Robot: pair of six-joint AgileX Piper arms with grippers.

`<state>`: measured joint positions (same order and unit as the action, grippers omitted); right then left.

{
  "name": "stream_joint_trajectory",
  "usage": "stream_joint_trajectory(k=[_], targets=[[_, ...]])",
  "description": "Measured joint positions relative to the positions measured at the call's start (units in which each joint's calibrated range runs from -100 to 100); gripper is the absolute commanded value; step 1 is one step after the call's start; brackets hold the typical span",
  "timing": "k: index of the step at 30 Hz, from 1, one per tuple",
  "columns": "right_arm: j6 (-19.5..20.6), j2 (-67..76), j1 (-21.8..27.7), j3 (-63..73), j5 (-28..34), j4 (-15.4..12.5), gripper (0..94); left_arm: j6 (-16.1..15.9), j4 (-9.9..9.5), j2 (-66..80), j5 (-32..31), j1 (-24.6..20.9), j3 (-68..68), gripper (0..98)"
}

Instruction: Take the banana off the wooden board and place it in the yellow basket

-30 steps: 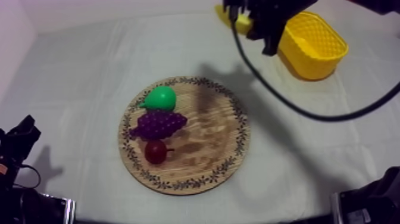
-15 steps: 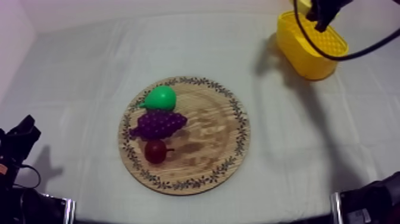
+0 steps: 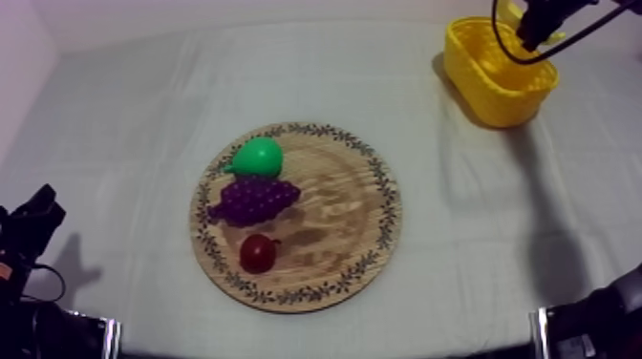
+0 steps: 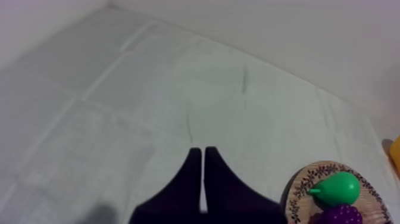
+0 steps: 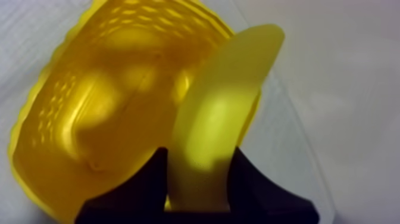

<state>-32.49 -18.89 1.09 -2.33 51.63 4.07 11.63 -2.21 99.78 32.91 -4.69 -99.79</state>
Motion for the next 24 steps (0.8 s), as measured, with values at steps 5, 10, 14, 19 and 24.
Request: stream_joint_trajectory(k=[5,10,14,19,24], targets=[[0.07,-3.39,-0.31,-0.15,-1.43,0.24,29.2,0.0,0.0,0.0,0.0,0.0,0.0,0.1],[0.22,-5.45,-0.64,-1.09,-3.44,0.24,30.7,0.0,0.0,0.0,0.0,0.0,0.0,0.1],[0.68,-6.56,-0.75,-1.44,-4.24,0.07,31.4,0.0,0.0,0.0,0.0,0.0,0.0,0.1],[1.15,-7.48,-0.72,0.38,-4.23,-1.45,37.6,0.0,0.0,0.0,0.0,0.0,0.0,0.1],[1.63,-7.7,-1.18,1.06,-3.4,-2.11,38.6,0.0,0.0,0.0,0.0,0.0,0.0,0.1]])
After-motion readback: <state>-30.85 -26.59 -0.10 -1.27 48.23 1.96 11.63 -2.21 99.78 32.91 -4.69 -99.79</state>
